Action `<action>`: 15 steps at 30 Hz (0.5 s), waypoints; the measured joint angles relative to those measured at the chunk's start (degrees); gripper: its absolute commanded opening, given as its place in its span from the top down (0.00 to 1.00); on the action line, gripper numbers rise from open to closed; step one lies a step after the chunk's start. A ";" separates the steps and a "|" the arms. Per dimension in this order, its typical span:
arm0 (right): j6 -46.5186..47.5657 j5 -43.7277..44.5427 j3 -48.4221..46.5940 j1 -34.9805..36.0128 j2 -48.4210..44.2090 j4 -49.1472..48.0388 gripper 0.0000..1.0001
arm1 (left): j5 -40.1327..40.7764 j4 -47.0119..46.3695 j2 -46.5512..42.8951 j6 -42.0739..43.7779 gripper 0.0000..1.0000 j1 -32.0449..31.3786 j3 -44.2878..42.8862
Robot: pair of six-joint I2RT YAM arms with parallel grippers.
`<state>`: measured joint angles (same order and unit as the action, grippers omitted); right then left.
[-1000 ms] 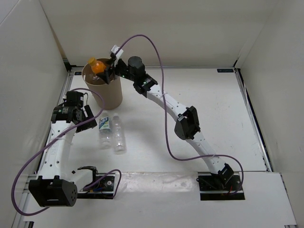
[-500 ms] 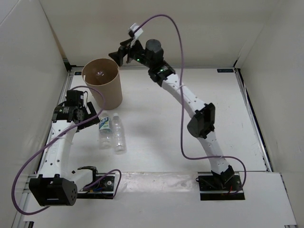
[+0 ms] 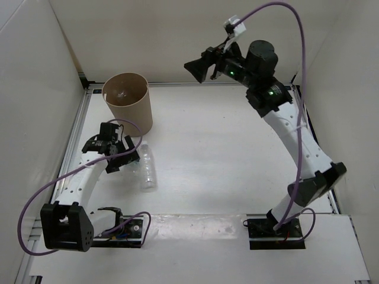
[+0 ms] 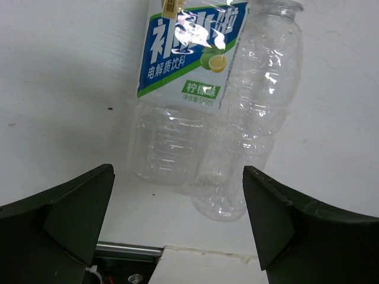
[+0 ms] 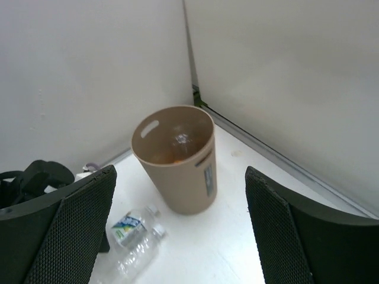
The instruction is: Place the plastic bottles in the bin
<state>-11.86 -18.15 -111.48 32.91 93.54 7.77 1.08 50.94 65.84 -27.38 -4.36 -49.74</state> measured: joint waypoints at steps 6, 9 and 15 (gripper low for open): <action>0.42 0.59 7.21 -4.07 -8.02 5.95 0.10 | 0.20 -4.79 3.93 -1.68 0.00 -0.44 2.49; 0.46 1.36 9.75 -5.60 -11.02 8.28 0.10 | 0.50 -7.06 6.93 -2.27 0.00 -0.55 2.49; 0.48 1.79 11.21 -6.64 -14.91 11.15 0.10 | 1.73 -9.03 14.27 -3.02 0.00 -0.66 1.31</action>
<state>-11.38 -16.36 -100.27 26.26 78.63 18.92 2.81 41.91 80.12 -30.39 -5.02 -48.42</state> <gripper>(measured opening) 0.904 1.000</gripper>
